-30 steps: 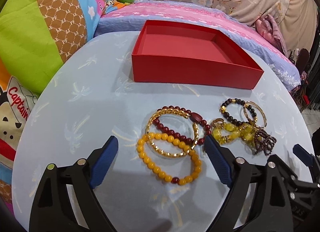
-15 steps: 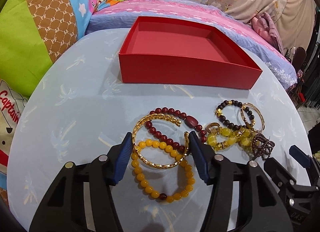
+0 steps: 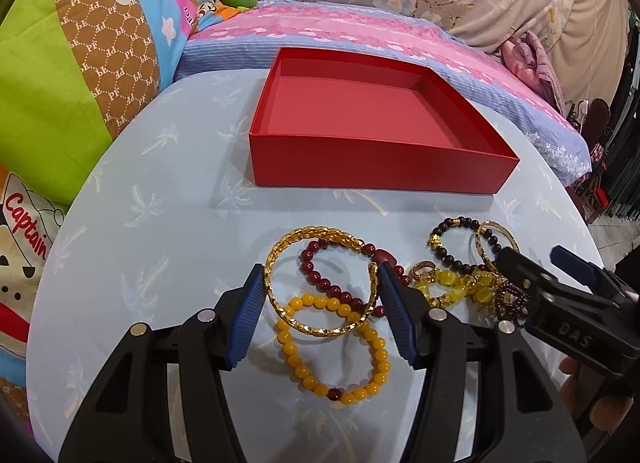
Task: Organize jewelry
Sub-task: 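Move left gripper to the gold twisted cuff while right gripper approaches the thin rose-gold bangle, then grasp and lift the gold cuff with left gripper while right gripper lifts the rose-gold bangle, then carry both bangles into the red box and open both grippers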
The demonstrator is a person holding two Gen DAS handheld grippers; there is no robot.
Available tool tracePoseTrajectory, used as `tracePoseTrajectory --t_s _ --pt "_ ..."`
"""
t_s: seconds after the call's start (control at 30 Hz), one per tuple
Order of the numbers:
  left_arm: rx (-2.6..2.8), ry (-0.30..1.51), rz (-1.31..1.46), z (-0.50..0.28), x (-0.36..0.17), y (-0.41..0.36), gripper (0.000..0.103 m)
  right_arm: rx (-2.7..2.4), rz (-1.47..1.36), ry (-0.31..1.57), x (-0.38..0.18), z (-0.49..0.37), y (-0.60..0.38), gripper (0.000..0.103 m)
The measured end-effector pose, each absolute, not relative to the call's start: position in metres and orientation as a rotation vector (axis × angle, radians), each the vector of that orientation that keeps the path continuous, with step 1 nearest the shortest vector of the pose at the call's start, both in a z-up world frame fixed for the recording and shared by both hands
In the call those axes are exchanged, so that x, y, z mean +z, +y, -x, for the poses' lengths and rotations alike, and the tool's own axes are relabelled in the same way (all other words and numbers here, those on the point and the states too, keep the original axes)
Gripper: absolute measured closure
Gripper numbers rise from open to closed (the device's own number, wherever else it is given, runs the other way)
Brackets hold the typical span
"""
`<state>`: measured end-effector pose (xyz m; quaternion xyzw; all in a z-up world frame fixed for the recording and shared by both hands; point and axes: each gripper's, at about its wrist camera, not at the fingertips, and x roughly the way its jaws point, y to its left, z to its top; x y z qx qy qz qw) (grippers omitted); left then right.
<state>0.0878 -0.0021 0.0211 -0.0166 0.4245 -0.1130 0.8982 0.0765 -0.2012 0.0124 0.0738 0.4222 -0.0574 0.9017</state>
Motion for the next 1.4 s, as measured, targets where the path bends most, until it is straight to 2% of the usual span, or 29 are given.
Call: tracePoseTrajectory --t_s 0.2,0.43,1.1,1.4 --pt "-0.229 0.893 0.035 -0.091 0.015 -0.001 0.049 -0.123 -0.139 0.907 0.003 -0.092 -0.195 0.023" --pt "-0.229 0.898 0.041 -0.093 0.014 0.000 0.049 -0.127 -0.086 0.900 0.003 -0.097 -0.187 0.042" --pt "-0.247 0.847 0.041 -0.072 0.039 0.002 0.049 -0.071 -0.152 0.833 0.036 -0.058 -0.197 0.043" --pt "-0.285 0.783 0.020 -0.121 0.080 -0.006 0.049 0.005 -0.113 0.790 0.075 -0.110 -0.203 0.043"
